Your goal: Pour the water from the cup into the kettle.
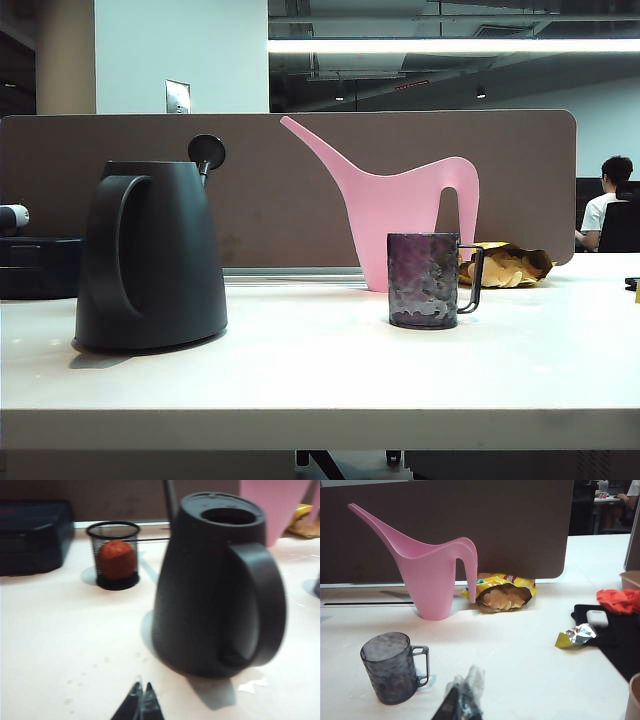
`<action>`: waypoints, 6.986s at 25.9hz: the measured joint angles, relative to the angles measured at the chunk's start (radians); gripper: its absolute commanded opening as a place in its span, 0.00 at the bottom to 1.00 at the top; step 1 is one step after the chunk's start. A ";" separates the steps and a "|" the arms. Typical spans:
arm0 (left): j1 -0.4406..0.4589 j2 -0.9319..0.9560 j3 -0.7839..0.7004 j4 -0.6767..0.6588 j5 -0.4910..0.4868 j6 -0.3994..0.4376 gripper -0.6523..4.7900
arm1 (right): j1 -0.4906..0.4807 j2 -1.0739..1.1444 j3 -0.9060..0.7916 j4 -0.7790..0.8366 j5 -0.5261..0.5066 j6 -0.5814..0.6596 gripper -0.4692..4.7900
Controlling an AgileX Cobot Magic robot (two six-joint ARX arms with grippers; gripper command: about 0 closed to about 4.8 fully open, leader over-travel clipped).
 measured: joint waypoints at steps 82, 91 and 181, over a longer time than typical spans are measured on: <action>0.000 0.000 0.000 0.003 0.413 0.000 0.11 | 0.062 1.492 0.579 0.611 -0.291 0.006 0.08; 0.000 0.000 0.000 0.003 0.413 0.000 0.11 | 0.193 1.434 0.940 0.213 -0.121 -0.003 0.08; 0.000 0.000 0.000 -0.031 0.271 0.003 0.11 | 0.784 1.898 1.376 0.319 0.485 -1.406 0.08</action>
